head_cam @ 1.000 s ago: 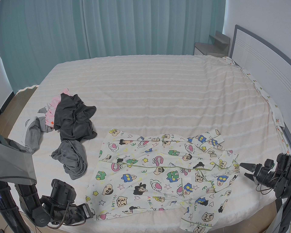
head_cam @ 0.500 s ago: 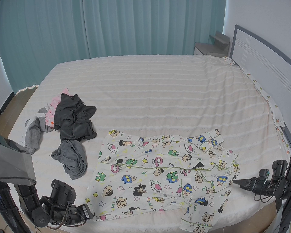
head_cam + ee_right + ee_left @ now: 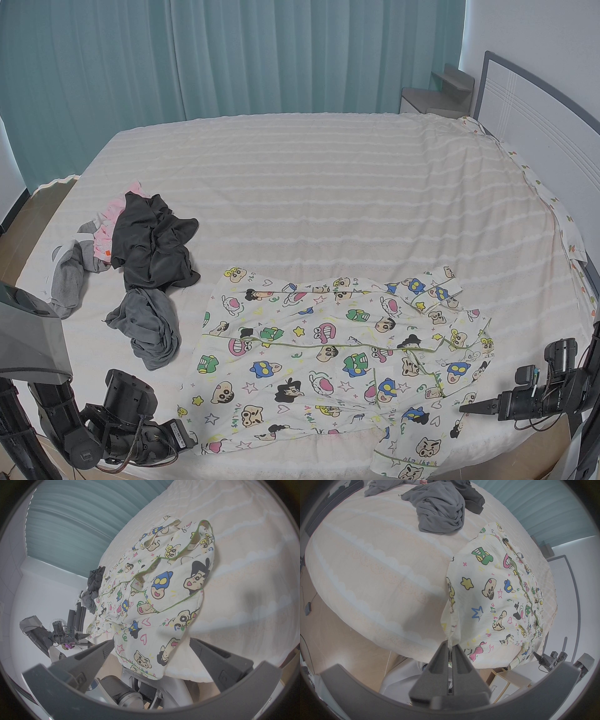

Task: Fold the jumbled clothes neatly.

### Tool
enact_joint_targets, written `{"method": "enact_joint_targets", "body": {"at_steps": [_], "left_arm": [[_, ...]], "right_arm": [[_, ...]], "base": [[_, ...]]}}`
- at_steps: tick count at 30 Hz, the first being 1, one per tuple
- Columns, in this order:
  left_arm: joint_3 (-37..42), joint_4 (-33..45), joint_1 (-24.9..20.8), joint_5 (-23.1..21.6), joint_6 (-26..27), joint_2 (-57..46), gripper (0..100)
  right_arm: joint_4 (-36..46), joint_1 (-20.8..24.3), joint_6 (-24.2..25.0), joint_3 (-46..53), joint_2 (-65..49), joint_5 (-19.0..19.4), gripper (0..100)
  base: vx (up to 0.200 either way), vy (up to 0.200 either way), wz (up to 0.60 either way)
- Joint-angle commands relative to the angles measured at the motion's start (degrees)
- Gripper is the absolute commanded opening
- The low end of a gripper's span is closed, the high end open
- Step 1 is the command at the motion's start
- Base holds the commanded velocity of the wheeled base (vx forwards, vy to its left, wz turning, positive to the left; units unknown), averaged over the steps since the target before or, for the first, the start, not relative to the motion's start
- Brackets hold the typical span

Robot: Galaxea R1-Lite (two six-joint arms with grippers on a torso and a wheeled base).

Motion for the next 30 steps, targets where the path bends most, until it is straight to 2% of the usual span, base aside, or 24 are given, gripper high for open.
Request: {"method": "enact_joint_targets", "body": {"at_steps": [1, 5, 8, 17, 19, 23, 27, 30], "left_arm": [[0.1, -0.1, -0.1, 0.0, -0.2, -0.1, 0], [0.1, -0.1, 0.0, 0.0, -0.3, 0.0, 0], [0.1, -0.1, 0.0, 0.0, -0.3, 0.2, 0], [-2.2, -0.1, 1.2, 0.4, -0.2, 0.9, 0], [-3.5, -0.1, 2.4, 0.3, -0.2, 0.9, 0], [-4.4, -0.1, 3.0, 0.0, -0.2, 1.0, 0], [-4.0, -0.1, 3.0, 0.0, -0.2, 0.9, 0], [-3.9, -0.1, 3.0, 0.0, -0.2, 0.9, 0]], "right_arm": [[0.3, 0.2, -0.6, 1.0, -0.5, 0.0, 100], [0.6, 0.2, -0.6, 1.0, -0.4, 0.0, 100], [0.8, 0.2, -0.6, 1.0, -0.5, 0.0, 100], [0.3, 0.8, -0.6, 1.0, 0.8, 0.0, 100], [-0.6, 1.9, -0.6, 1.0, 1.6, -0.1, 100], [-4.4, 6.6, 1.2, 0.9, 3.9, -6.3, 100], [-7.2, 9.6, 5.2, 0.9, 3.9, -7.3, 100], [-10.7, 14.0, 8.3, 0.9, 4.8, -8.9, 100]], "base": [[-0.2, 0.0, 0.0], [-0.05, 0.0, 0.0], [-0.2, 0.0, 0.0], [0.0, 0.0, 0.0], [0.0, 0.0, 0.0], [0.0, 0.0, 0.0], [0.0, 0.0, 0.0], [0.0, 0.0, 0.0]]}}
